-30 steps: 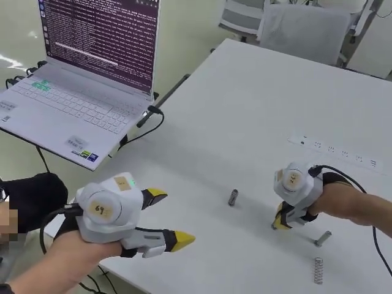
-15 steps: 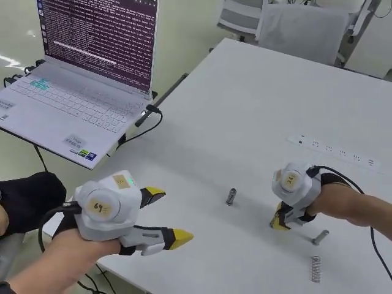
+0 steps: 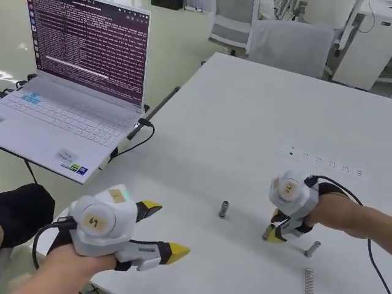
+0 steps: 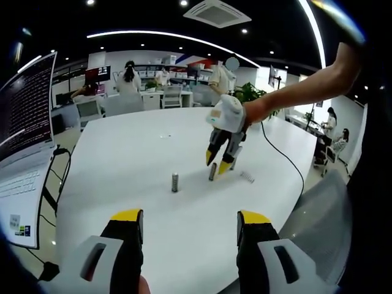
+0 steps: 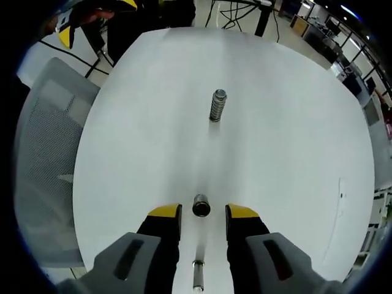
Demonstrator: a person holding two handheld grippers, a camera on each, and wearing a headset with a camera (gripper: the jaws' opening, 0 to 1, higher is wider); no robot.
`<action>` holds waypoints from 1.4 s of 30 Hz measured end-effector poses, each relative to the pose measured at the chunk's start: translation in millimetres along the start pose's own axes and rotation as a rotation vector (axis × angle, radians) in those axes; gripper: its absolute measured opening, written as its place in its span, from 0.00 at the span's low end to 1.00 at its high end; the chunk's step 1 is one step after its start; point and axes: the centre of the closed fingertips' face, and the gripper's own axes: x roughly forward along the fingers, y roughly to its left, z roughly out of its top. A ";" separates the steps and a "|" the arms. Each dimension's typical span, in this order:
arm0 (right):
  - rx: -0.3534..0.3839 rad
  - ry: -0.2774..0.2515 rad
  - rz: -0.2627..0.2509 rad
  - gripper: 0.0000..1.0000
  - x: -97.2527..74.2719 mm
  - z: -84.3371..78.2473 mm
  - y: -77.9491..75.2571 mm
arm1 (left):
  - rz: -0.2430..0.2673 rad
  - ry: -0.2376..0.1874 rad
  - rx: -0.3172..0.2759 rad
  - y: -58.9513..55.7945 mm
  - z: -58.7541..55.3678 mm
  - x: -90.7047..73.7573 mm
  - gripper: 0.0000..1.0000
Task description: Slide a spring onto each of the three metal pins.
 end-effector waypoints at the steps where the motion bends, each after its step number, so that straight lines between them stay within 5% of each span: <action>1: 0.001 -0.003 -0.004 0.28 -1.3 0.3 -0.6 | 0.000 -0.001 0.000 -0.3 0.4 0.4 0.57; 14: 0.029 -0.047 -0.057 0.33 -24.9 1.2 2.2 | -0.011 -0.004 0.007 -6.0 1.5 1.6 0.57; 26: 0.057 -0.068 -0.105 0.35 -37.7 -9.4 26.0 | -0.017 -0.007 0.009 -8.2 4.2 2.6 0.57; 35: 0.154 -0.129 -0.144 0.36 -43.5 -17.3 37.3 | -0.021 -0.006 0.007 -10.8 3.2 3.2 0.57; 38: 0.203 -0.170 -0.196 0.36 -48.5 -18.1 33.9 | -0.022 -0.005 0.006 -11.2 3.1 3.7 0.57; 42: 0.262 -0.220 -0.188 0.39 -51.3 -17.7 41.1 | -0.023 -0.005 0.005 -12.4 4.3 4.6 0.57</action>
